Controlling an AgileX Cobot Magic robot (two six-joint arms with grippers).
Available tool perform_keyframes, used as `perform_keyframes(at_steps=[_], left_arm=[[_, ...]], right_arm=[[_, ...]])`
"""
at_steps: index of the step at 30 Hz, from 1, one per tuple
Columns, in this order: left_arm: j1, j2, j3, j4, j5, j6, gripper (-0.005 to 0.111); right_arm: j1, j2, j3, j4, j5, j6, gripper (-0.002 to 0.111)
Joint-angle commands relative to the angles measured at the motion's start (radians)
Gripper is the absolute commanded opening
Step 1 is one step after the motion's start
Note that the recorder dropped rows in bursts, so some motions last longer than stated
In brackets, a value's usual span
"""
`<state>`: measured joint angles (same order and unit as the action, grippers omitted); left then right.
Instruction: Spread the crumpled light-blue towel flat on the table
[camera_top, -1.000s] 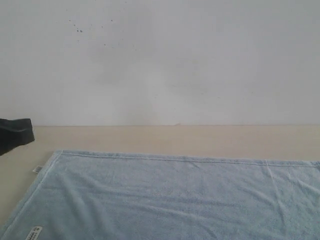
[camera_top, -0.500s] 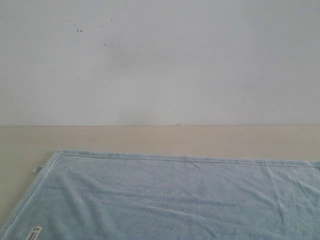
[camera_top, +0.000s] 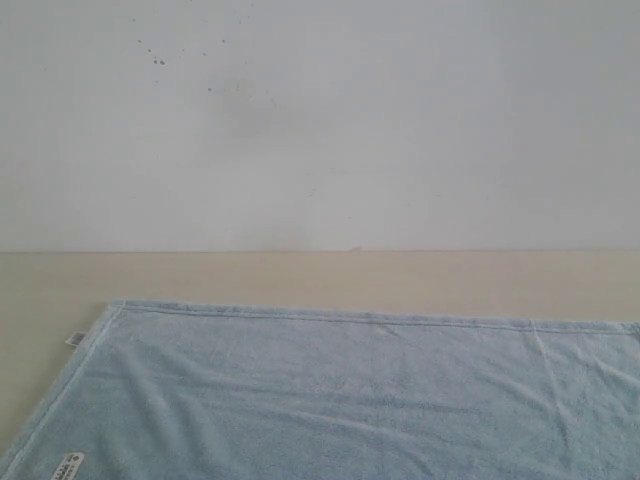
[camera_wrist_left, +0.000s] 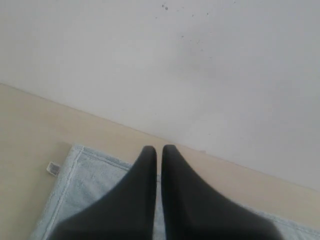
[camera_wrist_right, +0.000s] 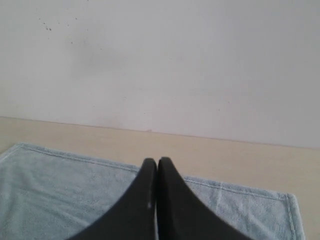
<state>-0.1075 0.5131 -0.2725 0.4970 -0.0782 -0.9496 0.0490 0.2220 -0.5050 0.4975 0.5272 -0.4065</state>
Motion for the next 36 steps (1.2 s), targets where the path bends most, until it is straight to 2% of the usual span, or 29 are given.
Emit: perform_keyframes(at_steps=[1, 6, 8, 11, 15, 20, 24, 36], left_arm=[[-0.043, -0.079, 0.003, 0.052, 0.1, -0.008, 0.004], [-0.082, -0.167, 0.003, -0.009, 0.406, 0.027, 0.004], [-0.089, -0.188, 0.003, -0.084, 0.475, 0.082, 0.004], [-0.089, -0.217, 0.003, -0.22, 0.442, 0.175, 0.004], [-0.089, -0.232, 0.003, -0.357, 0.438, 0.34, 0.004], [-0.089, -0.232, 0.003, -0.554, 0.442, 0.582, 0.004], [-0.089, -0.232, 0.003, -0.687, 0.444, 0.743, 0.004], [-0.089, -0.232, 0.003, -0.707, 0.445, 0.765, 0.004]], right_arm=[[0.008, 0.003, 0.013, -0.197, 0.057, 0.05, 0.0], [0.072, 0.01, 0.137, -0.549, 0.066, 0.365, 0.0], [0.091, 0.01, 0.167, -0.598, -0.001, 0.406, 0.0], [0.101, 0.01, 0.165, -0.601, -0.067, 0.406, 0.0], [0.099, 0.024, 0.167, -0.63, -0.056, 0.413, 0.0], [0.101, 0.135, 0.183, -0.774, -0.046, 0.573, 0.0], [0.101, 0.221, 0.183, -0.818, -0.085, 0.655, 0.0], [0.101, 0.214, 0.183, -0.818, -0.146, 0.744, 0.0]])
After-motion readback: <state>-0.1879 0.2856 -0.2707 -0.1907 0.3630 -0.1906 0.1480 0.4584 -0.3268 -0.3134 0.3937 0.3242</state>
